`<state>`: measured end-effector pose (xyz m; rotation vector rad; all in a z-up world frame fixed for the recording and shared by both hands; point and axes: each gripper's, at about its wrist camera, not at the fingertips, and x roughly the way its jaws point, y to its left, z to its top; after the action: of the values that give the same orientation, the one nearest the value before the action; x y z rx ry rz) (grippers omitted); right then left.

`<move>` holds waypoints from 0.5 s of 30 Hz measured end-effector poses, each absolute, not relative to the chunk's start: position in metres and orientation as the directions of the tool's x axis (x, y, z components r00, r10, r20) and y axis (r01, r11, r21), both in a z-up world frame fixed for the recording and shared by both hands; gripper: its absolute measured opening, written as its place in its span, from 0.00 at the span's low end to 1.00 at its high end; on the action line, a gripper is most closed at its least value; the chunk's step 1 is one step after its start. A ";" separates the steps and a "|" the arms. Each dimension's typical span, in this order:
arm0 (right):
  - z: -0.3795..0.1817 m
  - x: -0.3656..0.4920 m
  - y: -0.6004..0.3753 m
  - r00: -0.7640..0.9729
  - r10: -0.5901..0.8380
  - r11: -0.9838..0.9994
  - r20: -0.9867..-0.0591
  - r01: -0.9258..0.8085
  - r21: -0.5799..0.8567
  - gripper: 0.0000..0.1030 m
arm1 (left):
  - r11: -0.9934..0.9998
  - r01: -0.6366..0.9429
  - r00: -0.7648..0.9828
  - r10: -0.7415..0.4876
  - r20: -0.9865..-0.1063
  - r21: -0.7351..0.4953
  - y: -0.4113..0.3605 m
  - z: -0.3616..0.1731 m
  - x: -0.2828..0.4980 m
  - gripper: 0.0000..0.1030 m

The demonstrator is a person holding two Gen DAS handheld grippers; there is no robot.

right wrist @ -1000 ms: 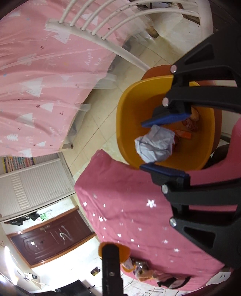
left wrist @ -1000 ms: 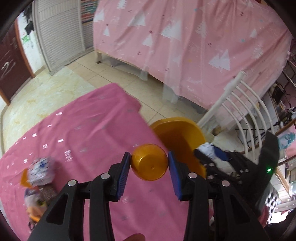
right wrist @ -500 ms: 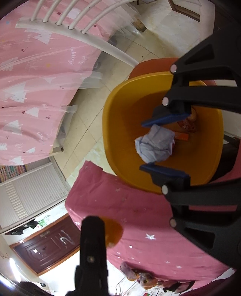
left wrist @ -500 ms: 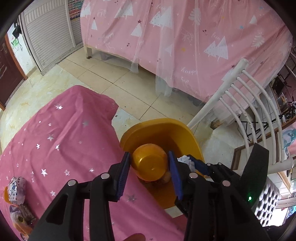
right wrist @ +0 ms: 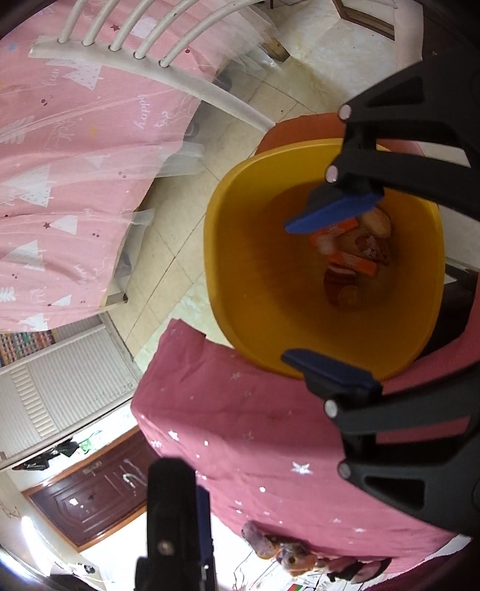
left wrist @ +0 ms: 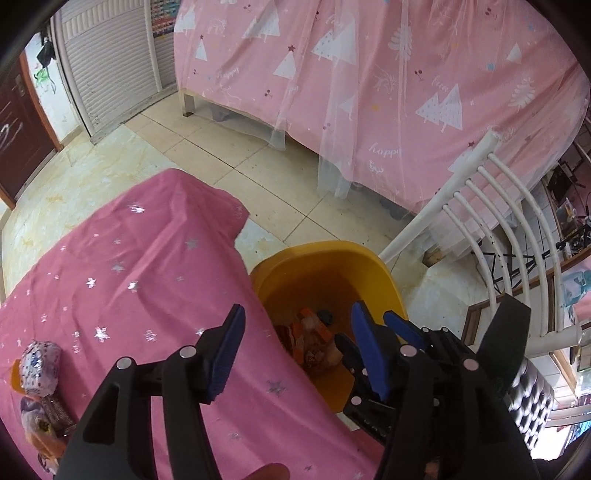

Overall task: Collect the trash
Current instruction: 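Open the left tool to drop the orange cup while the right tool opens wider, then move both tools back over the remaining table items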

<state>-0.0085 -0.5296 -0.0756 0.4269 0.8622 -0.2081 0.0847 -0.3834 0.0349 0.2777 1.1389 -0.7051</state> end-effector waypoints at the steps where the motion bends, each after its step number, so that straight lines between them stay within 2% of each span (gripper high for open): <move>1: -0.073 -0.008 -0.527 0.640 -0.010 0.899 -0.768 0.342 0.274 0.61 | 0.759 0.635 0.239 -0.372 -0.897 -0.145 -0.379 0.038 0.086 0.53; 15: -0.019 0.014 -0.485 0.698 -0.031 0.928 -0.715 0.286 0.239 0.61 | 0.808 0.582 0.359 -0.354 -0.864 -0.089 -0.282 0.082 0.114 0.56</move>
<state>0.0139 -0.4852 -0.0190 0.3478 0.7813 -0.1806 0.1138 -0.2822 0.0824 0.2492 1.0413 -0.6118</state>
